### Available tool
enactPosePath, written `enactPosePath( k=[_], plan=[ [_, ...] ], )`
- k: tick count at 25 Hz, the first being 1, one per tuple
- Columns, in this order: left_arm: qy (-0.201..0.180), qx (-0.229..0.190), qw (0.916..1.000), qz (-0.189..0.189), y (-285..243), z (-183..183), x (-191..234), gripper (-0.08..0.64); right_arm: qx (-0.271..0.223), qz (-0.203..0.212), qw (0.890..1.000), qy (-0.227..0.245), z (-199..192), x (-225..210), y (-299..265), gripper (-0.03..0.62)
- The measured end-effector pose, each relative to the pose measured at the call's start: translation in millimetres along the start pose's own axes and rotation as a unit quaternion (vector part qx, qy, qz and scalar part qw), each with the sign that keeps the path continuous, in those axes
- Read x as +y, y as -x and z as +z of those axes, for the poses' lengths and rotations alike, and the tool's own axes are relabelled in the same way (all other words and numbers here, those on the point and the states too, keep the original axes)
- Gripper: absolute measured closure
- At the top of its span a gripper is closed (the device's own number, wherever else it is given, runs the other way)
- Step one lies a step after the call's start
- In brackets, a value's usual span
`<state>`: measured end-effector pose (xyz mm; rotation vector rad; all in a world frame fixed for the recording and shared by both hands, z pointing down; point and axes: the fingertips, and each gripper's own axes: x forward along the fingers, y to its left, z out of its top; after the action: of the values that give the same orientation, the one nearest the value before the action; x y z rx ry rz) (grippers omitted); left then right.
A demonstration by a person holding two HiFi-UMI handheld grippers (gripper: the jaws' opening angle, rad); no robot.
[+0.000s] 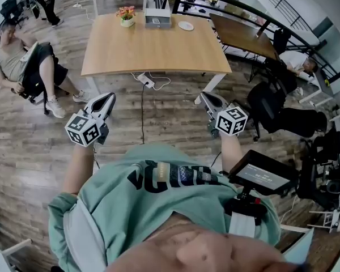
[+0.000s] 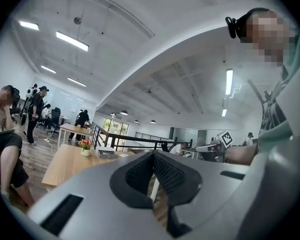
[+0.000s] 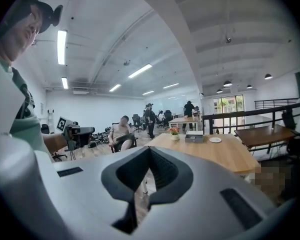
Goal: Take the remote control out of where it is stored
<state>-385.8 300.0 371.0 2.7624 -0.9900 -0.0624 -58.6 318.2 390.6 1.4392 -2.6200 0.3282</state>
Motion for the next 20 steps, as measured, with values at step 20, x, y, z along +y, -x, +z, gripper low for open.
enactPosePath(
  k=[20],
  plan=[
    [0.008, -0.018, 0.9929, 0.118, -127, -1, 30, 0.558, -0.009, 0.097, 0.995, 0.005, 35, -178, -100, 0.588]
  ],
)
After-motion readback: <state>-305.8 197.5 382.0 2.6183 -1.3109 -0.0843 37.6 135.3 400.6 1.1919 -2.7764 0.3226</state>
